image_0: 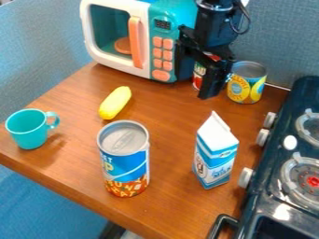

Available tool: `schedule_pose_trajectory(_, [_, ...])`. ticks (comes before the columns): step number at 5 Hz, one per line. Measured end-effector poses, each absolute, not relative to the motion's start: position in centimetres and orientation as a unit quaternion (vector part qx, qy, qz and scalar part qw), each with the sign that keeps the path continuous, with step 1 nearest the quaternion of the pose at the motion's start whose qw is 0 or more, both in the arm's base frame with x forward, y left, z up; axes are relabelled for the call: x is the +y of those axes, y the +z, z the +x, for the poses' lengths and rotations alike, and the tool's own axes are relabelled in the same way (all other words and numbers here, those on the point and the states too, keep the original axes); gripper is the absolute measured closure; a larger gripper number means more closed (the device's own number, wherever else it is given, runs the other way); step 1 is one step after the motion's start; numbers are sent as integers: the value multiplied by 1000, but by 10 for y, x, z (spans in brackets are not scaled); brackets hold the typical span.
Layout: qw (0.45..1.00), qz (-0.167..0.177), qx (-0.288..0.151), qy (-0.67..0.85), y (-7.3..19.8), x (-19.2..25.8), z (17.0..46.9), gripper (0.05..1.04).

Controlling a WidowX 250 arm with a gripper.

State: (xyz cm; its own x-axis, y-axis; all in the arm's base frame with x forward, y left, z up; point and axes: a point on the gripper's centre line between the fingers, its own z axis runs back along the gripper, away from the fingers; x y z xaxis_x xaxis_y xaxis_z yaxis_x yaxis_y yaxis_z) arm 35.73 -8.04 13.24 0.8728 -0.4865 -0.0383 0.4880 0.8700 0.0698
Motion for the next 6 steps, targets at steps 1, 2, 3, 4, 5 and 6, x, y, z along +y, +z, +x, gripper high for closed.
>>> schedule_pose_trajectory(1, [967, 38, 33, -251, 117, -79, 355, 83])
schedule_pose_trajectory(2, [966, 28, 27, -255, 118, -81, 352, 83])
schedule_pose_trajectory(3, [967, 12, -14, -253, 137, -79, 343, 83])
schedule_pose_trajectory(4, [966, 10, -46, -256, 147, -74, 334, 83])
schedule_pose_trajectory(5, [960, 16, -52, -276, 152, -81, 323, 83])
schedule_pose_trajectory(6, [947, 10, -53, -317, 149, -105, 310, 83])
